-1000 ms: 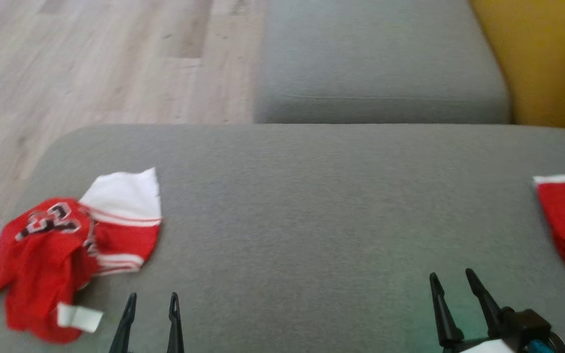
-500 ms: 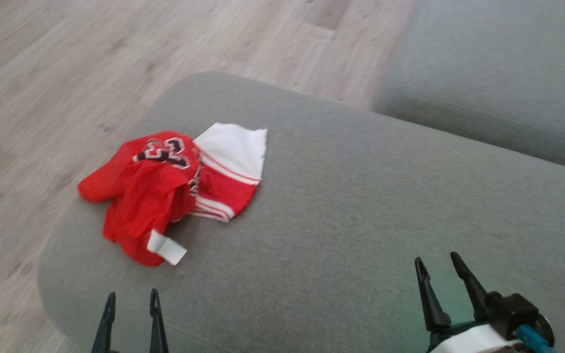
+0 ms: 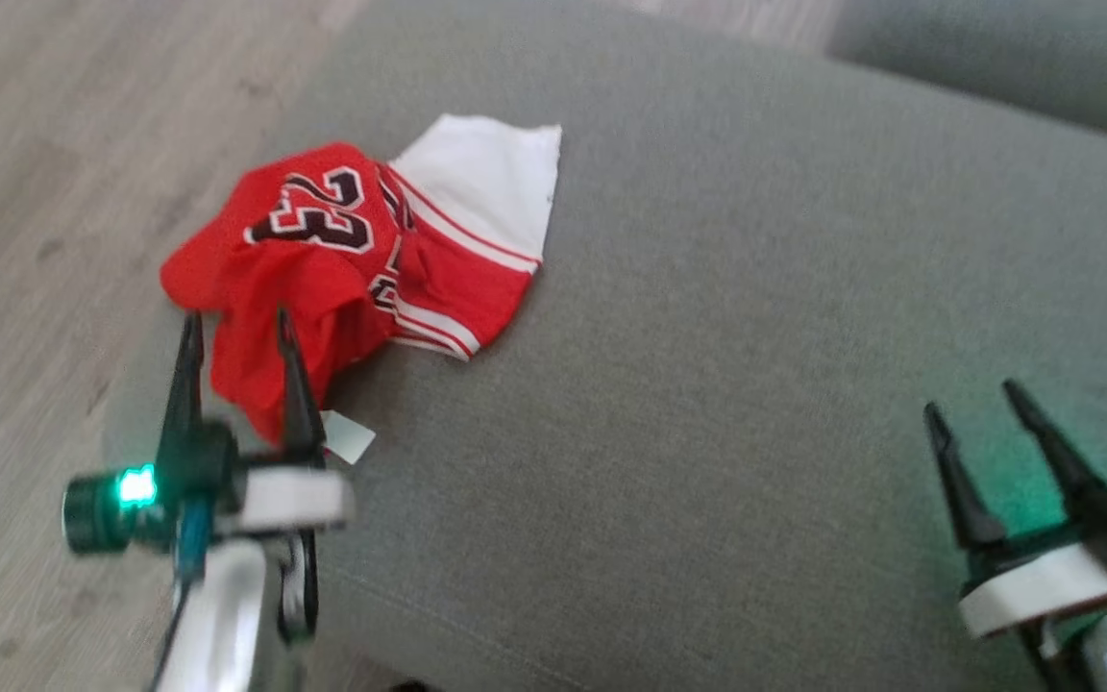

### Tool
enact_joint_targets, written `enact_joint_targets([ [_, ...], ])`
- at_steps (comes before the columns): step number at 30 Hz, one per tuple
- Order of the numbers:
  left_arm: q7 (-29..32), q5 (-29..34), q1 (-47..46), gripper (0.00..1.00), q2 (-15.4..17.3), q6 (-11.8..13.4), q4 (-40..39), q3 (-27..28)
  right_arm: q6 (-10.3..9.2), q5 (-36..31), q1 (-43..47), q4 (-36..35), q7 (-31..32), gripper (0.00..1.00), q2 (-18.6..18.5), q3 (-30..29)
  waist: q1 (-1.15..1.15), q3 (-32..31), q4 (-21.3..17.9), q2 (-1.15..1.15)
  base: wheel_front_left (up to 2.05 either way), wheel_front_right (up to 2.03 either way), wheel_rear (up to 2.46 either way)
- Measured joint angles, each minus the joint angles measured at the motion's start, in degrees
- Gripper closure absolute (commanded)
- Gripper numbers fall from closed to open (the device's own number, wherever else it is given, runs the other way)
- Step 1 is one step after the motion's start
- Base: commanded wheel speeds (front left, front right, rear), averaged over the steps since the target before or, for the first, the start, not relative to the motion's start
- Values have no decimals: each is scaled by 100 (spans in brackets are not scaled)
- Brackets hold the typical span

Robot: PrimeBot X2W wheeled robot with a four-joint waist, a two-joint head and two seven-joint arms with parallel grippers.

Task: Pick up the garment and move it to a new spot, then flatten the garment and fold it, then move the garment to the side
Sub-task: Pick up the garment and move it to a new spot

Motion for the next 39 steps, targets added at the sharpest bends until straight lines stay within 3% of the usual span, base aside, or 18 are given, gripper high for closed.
enact_joint_targets([
  [3, 163, -69, -904, 0, -31, 19, 1152, 87, 0, 1, -132, -131, 0, 0, -349, 2, 1, 371, -58, 0, 0, 0, 0],
  [8, 1339, -470, -2351, 0, -81, 116, 2855, 439, 0, 4, -374, -276, 0, 0, -754, 45, 1, 934, -307, 0, 0, 0, 0],
  [9, 1422, -541, -2453, 36, -80, 86, 3064, 488, 0, 4, -420, -291, -1, 0, -756, 51, 0, 980, -379, 0, 0, 0, 0],
  [10, 1457, -601, -2519, 100, -71, 60, 3241, 510, 0, 4, -449, -310, -1, 0, -757, 57, 0, 1019, -455, 0, 0, 0, 0],
  [12, 1256, -713, -2566, 100, -20, -123, 3575, 588, 0, 29, -462, -318, -8, 0, -748, 59, -1, 1103, -669, 0, 0, 0, 0],
  [17, 527, -698, -2636, 100, 180, -297, 3680, 586, 0, 46, -463, -248, -9, 0, -552, 43, 0, 1034, -927, 0, 0, 0, 0],
  [21, 267, -645, -2793, 100, 385, -441, 3354, 526, 0, 47, -470, -180, -9, 0, -189, 120, -2, 741, -1080, 0, 0, 0, 0],
  [24, 254, -815, -2893, 100, 426, -802, 2826, 528, 0, 67, -472, -77, -10, 0, 114, 248, -3, 460, -1257, 0, 0, 0, 0],
  [28, 572, -970, -2910, 100, 439, -1158, 1929, 442, 0, 99, -474, -18, -24, 0, 500, 419, -3, 128, -1663, 0, 0, 0, 0],
  [31, 789, -1046, -2908, 100, 439, -1257, 1415, 389, 0, 99, -473, -18, -24, 0, 642, 506, -3, -16, -1919, 0, 0, 0, 0],
  [39, 1813, -1585, -2686, 100, 290, -1401, -320, 169, 0, 96, -289, -143, -24, 0, 955, 791, -3, -454, -3192, 0, 0, 0, 0],
])
